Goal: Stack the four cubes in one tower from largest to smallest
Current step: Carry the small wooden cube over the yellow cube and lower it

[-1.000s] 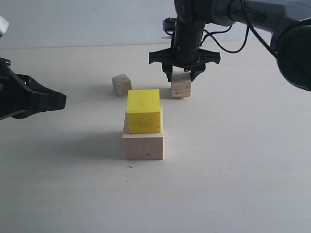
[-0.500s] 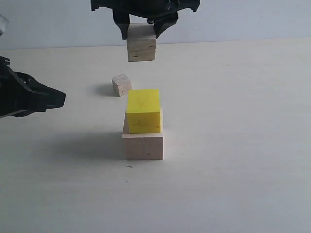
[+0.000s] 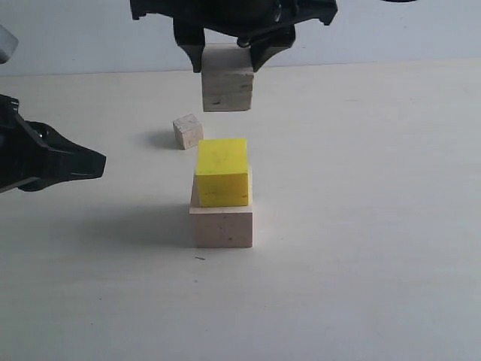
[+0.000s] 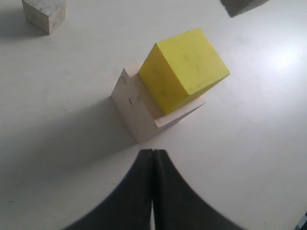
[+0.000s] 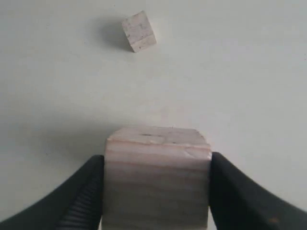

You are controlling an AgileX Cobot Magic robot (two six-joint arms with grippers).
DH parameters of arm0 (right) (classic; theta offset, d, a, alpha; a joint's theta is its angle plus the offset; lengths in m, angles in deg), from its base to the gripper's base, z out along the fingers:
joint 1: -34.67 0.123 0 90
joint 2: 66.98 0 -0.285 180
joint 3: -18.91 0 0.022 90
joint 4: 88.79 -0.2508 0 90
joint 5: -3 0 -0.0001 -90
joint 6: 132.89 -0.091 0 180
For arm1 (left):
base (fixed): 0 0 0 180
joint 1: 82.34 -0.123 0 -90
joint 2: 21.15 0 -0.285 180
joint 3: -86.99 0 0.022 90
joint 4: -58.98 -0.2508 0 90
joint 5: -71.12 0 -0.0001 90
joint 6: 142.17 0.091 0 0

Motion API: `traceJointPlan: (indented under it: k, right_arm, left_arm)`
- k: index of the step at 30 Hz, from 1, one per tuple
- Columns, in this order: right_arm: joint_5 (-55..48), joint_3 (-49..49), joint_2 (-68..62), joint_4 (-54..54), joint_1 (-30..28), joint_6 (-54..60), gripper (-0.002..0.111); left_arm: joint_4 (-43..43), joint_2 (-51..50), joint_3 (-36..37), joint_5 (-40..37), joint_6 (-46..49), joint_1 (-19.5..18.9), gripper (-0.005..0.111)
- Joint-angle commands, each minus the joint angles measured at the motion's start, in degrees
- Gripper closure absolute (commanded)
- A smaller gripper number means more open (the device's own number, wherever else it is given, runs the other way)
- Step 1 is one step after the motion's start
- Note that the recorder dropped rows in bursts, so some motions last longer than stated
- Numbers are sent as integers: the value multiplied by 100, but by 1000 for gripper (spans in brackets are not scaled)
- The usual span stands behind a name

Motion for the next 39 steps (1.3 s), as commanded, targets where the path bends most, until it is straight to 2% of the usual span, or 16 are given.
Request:
traceJointPlan:
  k: [1, 6, 12, 22, 30, 39]
  right_arm:
    - [22, 822, 445, 10, 45, -187, 108]
    - [496, 1577, 564, -150, 309, -465, 108]
    - [1338, 1648, 554, -317, 467, -465, 108]
    - [1318, 1611, 554, -71, 437, -665, 108]
    - [396, 997, 391, -59, 127, -461, 108]
    - [666, 1008, 374, -146, 267, -396, 108]
  left_arm:
    - [82, 31, 4, -16, -36, 21, 107]
    - [122, 31, 4, -4, -36, 21, 107]
    - [192, 31, 4, -4, -36, 21, 107]
    - [205, 31, 4, -62, -36, 21, 107]
    - [248, 31, 4, -73, -36, 21, 107]
    - [248, 31, 4, -73, -36, 21, 107]
